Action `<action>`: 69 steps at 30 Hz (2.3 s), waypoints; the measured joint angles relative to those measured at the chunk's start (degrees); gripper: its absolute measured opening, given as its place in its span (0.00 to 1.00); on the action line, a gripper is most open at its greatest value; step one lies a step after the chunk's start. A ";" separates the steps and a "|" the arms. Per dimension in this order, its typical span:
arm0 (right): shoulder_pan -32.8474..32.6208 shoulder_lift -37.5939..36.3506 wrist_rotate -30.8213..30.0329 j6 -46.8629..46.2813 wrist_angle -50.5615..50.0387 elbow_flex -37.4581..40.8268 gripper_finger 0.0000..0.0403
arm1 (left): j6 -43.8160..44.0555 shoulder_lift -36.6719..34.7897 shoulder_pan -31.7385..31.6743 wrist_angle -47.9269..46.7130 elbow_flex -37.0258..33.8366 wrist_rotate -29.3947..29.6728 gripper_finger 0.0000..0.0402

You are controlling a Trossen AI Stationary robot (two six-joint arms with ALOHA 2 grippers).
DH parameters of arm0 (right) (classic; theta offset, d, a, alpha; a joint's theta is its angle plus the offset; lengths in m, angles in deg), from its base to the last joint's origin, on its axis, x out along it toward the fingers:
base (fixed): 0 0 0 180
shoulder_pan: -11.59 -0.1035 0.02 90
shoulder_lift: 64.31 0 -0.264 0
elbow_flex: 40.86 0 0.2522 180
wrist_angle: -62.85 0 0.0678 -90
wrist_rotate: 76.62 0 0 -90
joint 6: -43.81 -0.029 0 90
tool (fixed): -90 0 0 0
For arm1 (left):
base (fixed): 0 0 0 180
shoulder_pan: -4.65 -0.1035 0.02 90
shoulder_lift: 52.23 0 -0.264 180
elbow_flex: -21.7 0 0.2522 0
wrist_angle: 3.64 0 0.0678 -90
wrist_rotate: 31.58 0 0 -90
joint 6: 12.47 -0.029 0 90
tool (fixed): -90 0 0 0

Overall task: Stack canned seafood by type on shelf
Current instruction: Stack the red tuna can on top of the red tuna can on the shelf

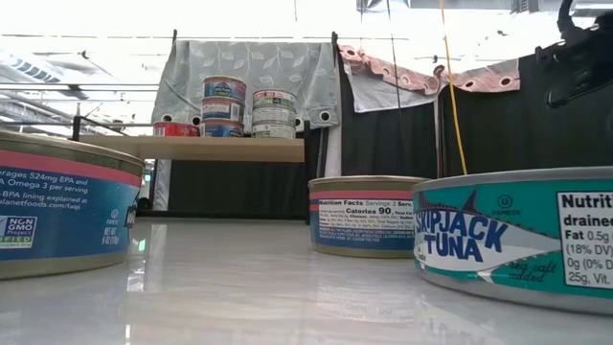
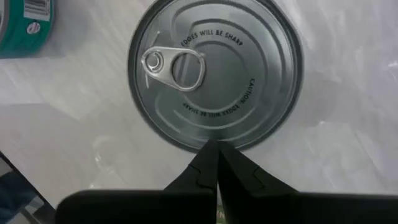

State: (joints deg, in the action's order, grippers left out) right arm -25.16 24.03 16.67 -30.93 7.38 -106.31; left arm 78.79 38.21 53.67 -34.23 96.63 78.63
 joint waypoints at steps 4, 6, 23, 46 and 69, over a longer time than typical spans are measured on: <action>-0.12 0.70 1.64 0.18 0.62 1.00 0.00 | -0.17 0.00 -0.36 0.12 0.02 -0.04 0.03; -0.21 1.09 1.65 0.21 0.52 1.99 0.00 | -0.22 0.00 -0.35 0.12 0.02 -0.10 0.03; -4.84 -2.00 -1.90 -5.69 -4.25 5.46 0.00 | -0.52 0.00 -0.29 0.04 0.02 -0.73 0.03; -2.62 -13.89 -10.72 -14.60 2.53 11.78 0.00 | -8.68 0.00 -4.16 -0.16 0.07 -1.49 0.02; 0.88 -13.14 -10.81 -12.10 3.21 11.83 0.00 | -9.37 0.00 -4.12 -0.15 0.07 -0.74 0.02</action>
State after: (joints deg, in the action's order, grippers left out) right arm -24.28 10.89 5.85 -43.03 10.59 -94.48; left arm 69.42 38.21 49.56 -34.38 96.69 77.88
